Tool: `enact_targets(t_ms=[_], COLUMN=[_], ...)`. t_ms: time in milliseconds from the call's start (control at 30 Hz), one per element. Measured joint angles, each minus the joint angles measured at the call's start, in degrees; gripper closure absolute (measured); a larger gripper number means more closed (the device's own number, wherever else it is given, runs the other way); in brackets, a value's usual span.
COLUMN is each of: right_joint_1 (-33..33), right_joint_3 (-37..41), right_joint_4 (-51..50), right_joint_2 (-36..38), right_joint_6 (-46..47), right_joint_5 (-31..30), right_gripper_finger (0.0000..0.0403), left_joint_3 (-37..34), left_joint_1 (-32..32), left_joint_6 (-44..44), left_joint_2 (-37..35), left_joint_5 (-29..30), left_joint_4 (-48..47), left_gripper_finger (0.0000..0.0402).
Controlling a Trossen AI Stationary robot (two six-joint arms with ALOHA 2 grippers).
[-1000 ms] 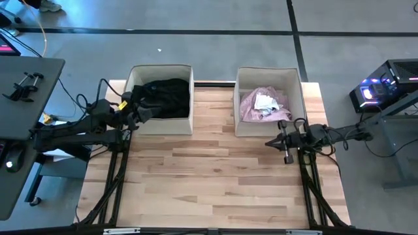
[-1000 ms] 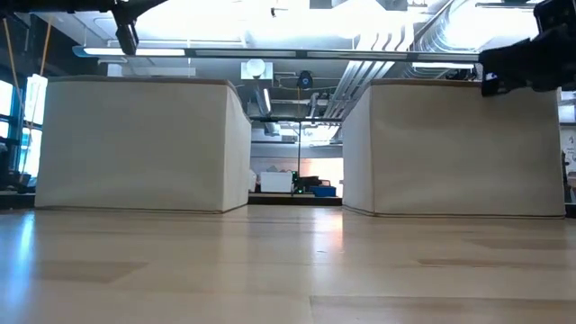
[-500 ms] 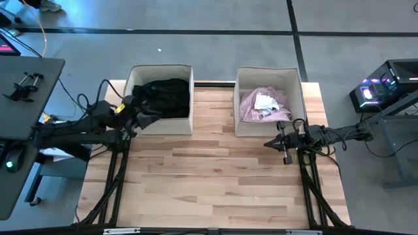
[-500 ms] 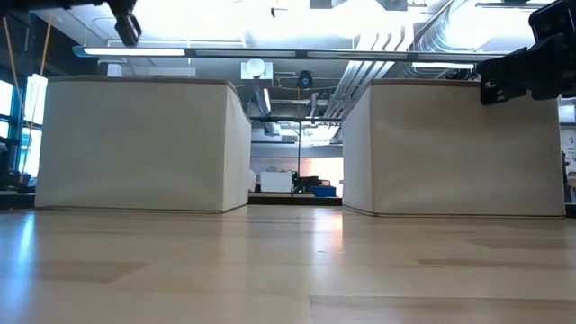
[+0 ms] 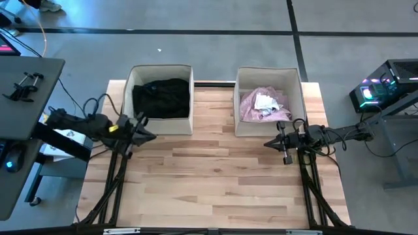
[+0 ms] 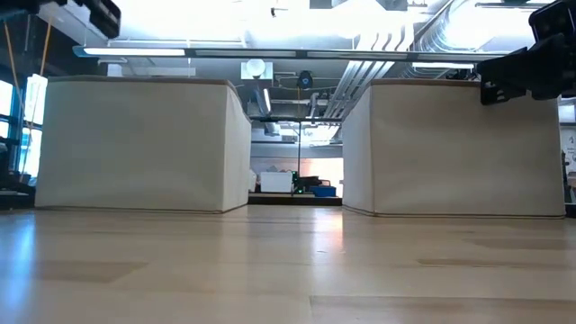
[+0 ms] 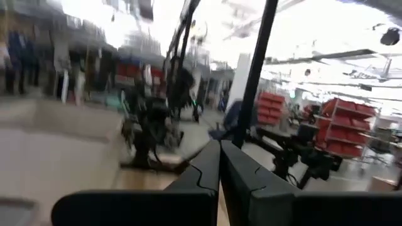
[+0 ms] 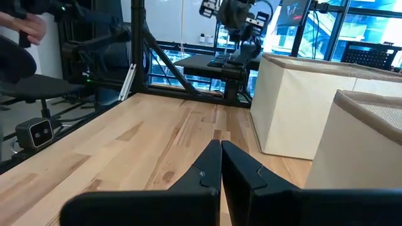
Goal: Sort clothes
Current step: Return to Home Position
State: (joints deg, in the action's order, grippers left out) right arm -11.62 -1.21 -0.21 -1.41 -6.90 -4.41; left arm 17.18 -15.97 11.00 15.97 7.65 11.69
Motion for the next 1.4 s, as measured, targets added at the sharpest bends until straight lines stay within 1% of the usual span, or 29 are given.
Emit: enact_targets(t_ms=[100, 233, 300, 367, 467, 567, 667, 700, 767, 800, 867, 1333, 1400], right_joint_1=[0.0, 0.0, 0.0, -0.02, -0.02, -0.01, -0.02, -0.02, -0.02, -0.02, -0.01, -0.01, 0.0], right_joint_3=[0.0, 0.0, 0.0, 0.0, 0.0, 0.0, 0.0, 0.0, 0.0, 0.0, 0.0, 0.0, 0.0], right_joint_4=[0.02, 0.0, 0.12, 0.05, 0.15, 0.04, 0.02, 0.0, 0.0, 0.04, 0.0, 0.02, 0.02], right_joint_2=[0.0, 0.0, -0.06, -0.15, -0.17, -0.17, -0.14, -0.13, -0.15, -0.15, -0.15, -0.13, -0.13], right_joint_6=[0.0, 0.02, 0.02, 0.02, 0.02, 0.02, 0.03, 0.02, 0.02, 0.02, 0.02, 0.02, 0.02], right_joint_5=[0.01, 0.01, 0.02, 0.05, 0.12, 0.15, 0.14, 0.14, 0.14, 0.14, 0.14, 0.14, 0.14], right_gripper_finger=[0.0402, 0.0402, 0.0402, 0.0402, 0.0402, 0.0402, 0.0402, 0.0402, 0.0402, 0.0402, 0.0402, 0.0402, 0.0402], left_joint_3=[-3.82, -7.02, -7.49, -7.91, -9.06, -12.21, -15.89, -16.63, -16.53, -16.45, -16.27, -16.22, -16.18], left_joint_1=[0.66, 2.31, 3.24, 4.27, 6.23, 8.17, 9.27, 9.47, 9.89, 10.15, 10.45, 10.43, 10.43], left_joint_6=[-4.14, -3.93, -3.66, -4.0, -4.74, -4.98, -7.95, -8.84, -10.49, -10.78, -11.61, -11.61, -10.03], left_joint_2=[-6.54, -15.68, -15.7, -15.01, -14.72, -14.74, -14.55, -14.29, -13.66, -13.21, -11.54, -10.35, -10.32], left_joint_5=[-1.09, -6.37, -8.02, -10.88, -12.28, -13.03, -14.68, -14.19, -8.77, -6.23, -4.61, -4.12, -4.26], left_joint_4=[1.58, -0.24, -1.2, -2.69, -3.15, -1.92, -3.24, -4.92, -10.59, -11.19, -10.76, -10.86, -11.54], left_gripper_finger=[0.0401, 0.0401, 0.0401, 0.0401, 0.0401, 0.0401, 0.0401, 0.0402, 0.0401, 0.0401, 0.0401, 0.0401, 0.0401])
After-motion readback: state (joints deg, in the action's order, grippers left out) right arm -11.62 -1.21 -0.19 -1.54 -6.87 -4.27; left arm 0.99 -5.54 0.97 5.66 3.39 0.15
